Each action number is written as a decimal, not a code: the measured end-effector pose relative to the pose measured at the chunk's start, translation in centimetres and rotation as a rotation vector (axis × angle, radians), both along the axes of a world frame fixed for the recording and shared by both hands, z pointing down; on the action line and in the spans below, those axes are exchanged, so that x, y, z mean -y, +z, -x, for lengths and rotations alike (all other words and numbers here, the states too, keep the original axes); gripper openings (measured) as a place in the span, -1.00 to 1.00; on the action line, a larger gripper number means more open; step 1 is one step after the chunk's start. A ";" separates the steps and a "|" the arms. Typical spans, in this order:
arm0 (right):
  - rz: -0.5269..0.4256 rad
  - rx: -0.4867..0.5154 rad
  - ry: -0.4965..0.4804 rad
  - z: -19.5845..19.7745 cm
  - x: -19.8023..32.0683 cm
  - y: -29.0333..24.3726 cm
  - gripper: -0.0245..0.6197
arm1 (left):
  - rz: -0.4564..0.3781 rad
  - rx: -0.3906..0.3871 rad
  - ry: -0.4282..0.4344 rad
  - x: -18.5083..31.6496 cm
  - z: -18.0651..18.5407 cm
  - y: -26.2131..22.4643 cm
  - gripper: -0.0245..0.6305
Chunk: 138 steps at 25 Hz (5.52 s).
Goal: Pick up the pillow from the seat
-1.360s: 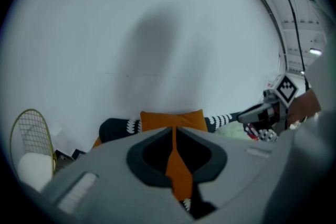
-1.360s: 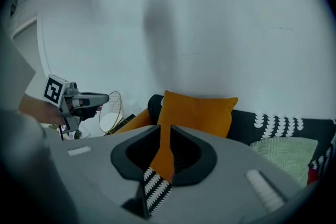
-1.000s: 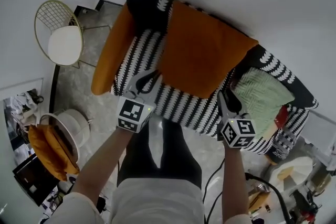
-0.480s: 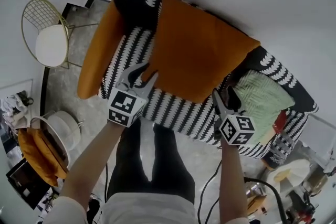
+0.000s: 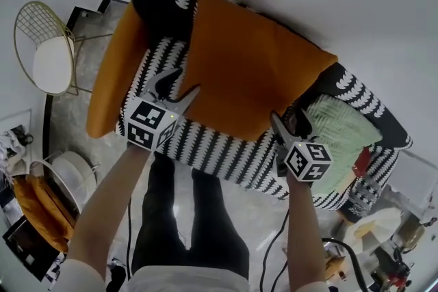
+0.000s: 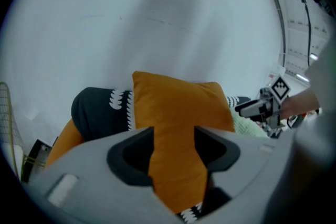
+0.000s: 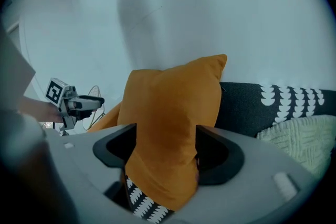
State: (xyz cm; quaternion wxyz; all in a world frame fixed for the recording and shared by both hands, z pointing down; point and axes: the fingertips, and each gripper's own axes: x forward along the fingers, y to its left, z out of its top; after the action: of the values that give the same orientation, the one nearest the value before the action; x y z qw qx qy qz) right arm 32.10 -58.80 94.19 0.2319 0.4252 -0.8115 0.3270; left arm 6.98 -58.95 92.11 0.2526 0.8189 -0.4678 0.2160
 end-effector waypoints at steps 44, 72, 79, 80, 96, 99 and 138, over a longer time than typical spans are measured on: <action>-0.041 0.075 -0.122 2.7 6.4 5.1 -0.17 | 0.119 -0.090 0.177 6.2 -3.6 9.6 -0.32; -0.083 0.066 -0.252 3.4 -1.4 -7.1 -0.23 | 0.090 -0.118 0.217 -2.4 -3.4 -3.6 -0.43; -0.125 0.036 -0.286 4.1 -2.2 -14.8 -0.23 | 0.078 -0.112 0.192 -3.8 -2.8 -10.9 -0.42; -0.132 0.037 -0.295 4.6 -1.7 -15.9 -0.23 | 0.073 -0.111 0.186 -3.4 -2.4 -12.0 -0.42; -0.254 0.080 -0.310 6.8 -2.8 -33.3 -0.21 | -0.033 -0.060 0.127 -5.1 -0.1 -29.9 -0.40; -0.284 0.082 -0.298 6.2 -4.0 -36.2 -0.21 | -0.065 -0.059 0.131 -6.1 -0.6 -32.8 -0.40; -0.513 0.062 -0.129 12.6 -29.8 -55.2 -0.17 | -0.283 -0.027 0.281 -29.3 6.1 -52.2 -0.37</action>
State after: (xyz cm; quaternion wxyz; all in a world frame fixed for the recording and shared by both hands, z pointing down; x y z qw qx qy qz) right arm 19.50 -28.96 39.01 0.1119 0.4074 -0.8999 0.1079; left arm 0.91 -29.69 39.93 0.1087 0.9063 -0.3712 0.1701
